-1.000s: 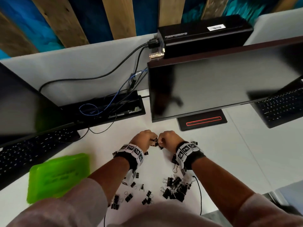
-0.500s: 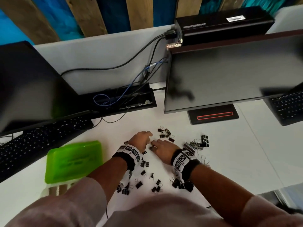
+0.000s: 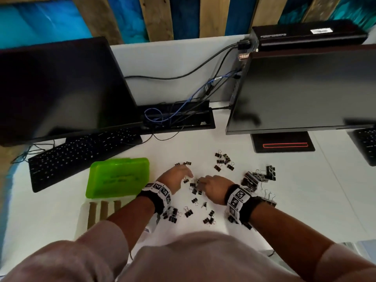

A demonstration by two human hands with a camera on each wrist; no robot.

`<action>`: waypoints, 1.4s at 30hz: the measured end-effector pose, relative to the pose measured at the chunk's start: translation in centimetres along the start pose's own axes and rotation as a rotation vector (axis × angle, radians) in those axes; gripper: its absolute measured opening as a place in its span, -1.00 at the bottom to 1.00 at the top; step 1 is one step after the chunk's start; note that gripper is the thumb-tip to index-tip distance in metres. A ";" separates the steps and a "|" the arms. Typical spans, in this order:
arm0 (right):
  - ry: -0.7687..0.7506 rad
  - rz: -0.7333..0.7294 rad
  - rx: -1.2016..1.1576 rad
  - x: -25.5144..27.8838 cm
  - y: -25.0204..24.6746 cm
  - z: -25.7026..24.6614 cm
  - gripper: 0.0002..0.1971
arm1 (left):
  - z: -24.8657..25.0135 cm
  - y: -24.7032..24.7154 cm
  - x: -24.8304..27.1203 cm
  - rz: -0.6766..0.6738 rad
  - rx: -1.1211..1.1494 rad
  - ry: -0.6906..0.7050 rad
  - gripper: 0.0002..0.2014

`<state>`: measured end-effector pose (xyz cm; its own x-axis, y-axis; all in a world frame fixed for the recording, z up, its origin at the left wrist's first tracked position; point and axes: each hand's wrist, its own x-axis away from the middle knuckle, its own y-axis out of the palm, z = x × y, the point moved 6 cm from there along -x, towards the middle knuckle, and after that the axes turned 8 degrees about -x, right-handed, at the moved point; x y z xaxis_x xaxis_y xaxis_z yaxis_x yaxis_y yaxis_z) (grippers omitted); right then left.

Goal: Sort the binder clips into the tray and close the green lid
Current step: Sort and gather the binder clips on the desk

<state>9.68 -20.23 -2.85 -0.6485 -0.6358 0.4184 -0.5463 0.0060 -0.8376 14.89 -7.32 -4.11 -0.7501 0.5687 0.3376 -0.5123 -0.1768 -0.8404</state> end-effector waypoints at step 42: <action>0.147 -0.054 -0.390 -0.8 2.5 -5.5 -0.71 | -3.2 1.9 9.2 0.005 0.293 -0.283 -0.68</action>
<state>5.93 -15.47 -3.34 -0.6668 -0.5263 0.5276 -0.7230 0.2851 -0.6293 8.36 0.21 -3.94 -0.8172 0.3309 0.4719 -0.5755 -0.4233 -0.6998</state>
